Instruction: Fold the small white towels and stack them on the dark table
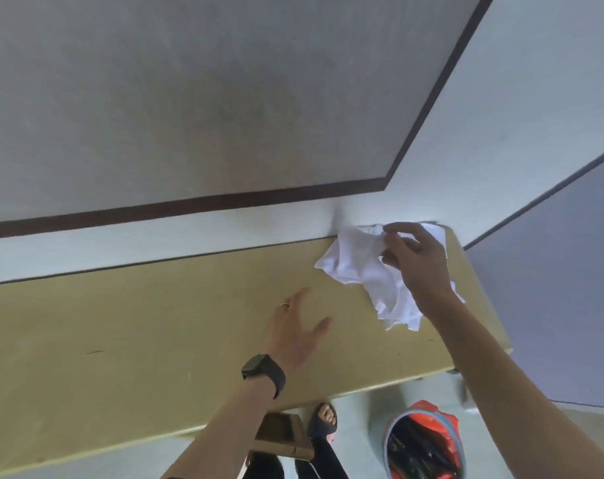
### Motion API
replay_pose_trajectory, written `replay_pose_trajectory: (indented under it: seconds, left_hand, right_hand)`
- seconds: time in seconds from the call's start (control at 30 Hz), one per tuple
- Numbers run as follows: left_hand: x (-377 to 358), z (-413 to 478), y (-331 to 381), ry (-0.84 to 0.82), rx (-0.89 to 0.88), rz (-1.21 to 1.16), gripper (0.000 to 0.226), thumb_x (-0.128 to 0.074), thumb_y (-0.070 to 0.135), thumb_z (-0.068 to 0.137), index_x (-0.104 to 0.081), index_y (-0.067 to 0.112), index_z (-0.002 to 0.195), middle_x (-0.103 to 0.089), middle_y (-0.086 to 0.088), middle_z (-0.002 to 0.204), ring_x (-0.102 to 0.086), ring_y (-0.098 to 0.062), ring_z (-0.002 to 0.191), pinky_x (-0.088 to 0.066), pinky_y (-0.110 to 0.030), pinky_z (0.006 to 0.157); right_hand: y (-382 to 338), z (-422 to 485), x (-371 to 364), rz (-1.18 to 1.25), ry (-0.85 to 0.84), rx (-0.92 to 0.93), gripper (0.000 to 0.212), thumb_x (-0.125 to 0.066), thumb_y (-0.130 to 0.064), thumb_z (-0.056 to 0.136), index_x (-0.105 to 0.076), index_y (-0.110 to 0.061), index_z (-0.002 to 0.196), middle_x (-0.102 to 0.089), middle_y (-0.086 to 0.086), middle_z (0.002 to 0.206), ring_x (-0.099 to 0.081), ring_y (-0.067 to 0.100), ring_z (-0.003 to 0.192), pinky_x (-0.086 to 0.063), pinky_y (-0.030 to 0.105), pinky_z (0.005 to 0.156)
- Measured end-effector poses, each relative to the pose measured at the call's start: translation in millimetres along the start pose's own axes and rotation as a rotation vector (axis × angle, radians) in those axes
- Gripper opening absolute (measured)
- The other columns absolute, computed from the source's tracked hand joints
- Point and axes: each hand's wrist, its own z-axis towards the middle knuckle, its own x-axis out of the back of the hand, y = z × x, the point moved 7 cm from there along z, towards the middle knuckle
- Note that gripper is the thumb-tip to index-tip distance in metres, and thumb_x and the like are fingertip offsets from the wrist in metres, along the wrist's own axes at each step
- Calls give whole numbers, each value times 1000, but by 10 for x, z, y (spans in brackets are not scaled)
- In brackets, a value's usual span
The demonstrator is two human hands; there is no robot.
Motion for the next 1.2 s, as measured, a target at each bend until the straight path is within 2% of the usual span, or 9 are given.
replay_pose_trajectory:
  seconds: [0.17, 0.37, 0.47, 0.6, 0.77, 0.9, 0.97, 1.07, 1.2]
  left_hand:
    - [561, -341, 758, 103, -206, -91, 57, -66, 66, 73, -48, 40, 120, -50, 26, 122, -44, 1, 115, -38, -32, 105]
    - [966, -589, 641, 206, -187, -115, 50, -60, 69, 75, -49, 39, 114, -55, 22, 118, -50, -5, 110, -44, -35, 97]
    - [1193, -701, 403, 266, -162, -55, 37, -56, 62, 86, -53, 36, 112, -59, 18, 114, -54, -6, 105, -47, -28, 87]
    - [1469, -843, 87, 317, -147, 68, 21, -44, 42, 100, -60, 30, 108, -64, 15, 103, -57, -8, 94, -44, -22, 76]
    - [1632, -968, -238, 332, -252, 272, 5, -45, 28, 101, -44, 23, 98, -64, 8, 85, -57, -16, 75, -45, -32, 79]
    - [1658, -977, -599, 241, -326, 412, 24, -40, 29, 104, -52, 20, 123, -62, 4, 109, -58, -17, 99, -42, -30, 89]
    - [1681, -962, -778, 217, -357, 520, 26, -40, 28, 103, -59, 19, 120, -59, -1, 113, -58, -21, 101, -44, -32, 86]
    - [1800, -977, -973, 286, -363, 597, 31, -36, 33, 101, -63, 18, 103, -62, -2, 102, -61, -23, 88, -49, -36, 76]
    - [1923, -975, -1025, 287, -420, 643, 29, -34, 32, 103, -59, 18, 100, -67, 3, 90, -62, -22, 80, -49, -34, 77]
  right_hand:
    - [-611, -434, -214, 119, -132, -7, 18, -60, -12, 95, -73, -17, 105, -76, 4, 90, -74, 18, 88, -57, 26, 86]
    - [-796, -1001, -751, 79, -364, 7, 33, -57, 5, 89, -71, -14, 113, -77, 6, 92, -72, 15, 96, -56, 23, 85]
    - [-735, -1205, -1015, -32, -491, 32, 41, -57, 9, 87, -68, -15, 118, -77, 1, 94, -70, 13, 101, -51, 30, 96]
    - [-659, -1401, -1304, -135, -589, 45, 49, -54, 10, 86, -65, -18, 125, -77, -8, 97, -67, 2, 102, -46, 19, 94]
    - [-518, -1469, -1520, -212, -543, 64, 48, -65, 0, 85, -65, -26, 125, -75, -16, 98, -66, -4, 101, -50, 17, 90]
    - [-456, -1520, -1559, -207, -454, 93, 45, -73, -4, 81, -68, -30, 117, -76, -16, 96, -68, -5, 93, -48, 6, 75]
    - [-383, -1547, -1564, -191, -429, 83, 43, -74, -5, 81, -68, -33, 113, -76, -16, 94, -68, -6, 90, -48, 5, 71]
    - [-223, -1556, -1538, -333, -346, 121, 37, -73, -11, 83, -68, -37, 110, -74, -17, 91, -67, -8, 87, -50, 10, 73]
    - [-82, -1495, -1615, -647, -260, 385, 21, -73, -21, 88, -72, -24, 109, -75, -10, 87, -70, 6, 82, -53, 25, 77]
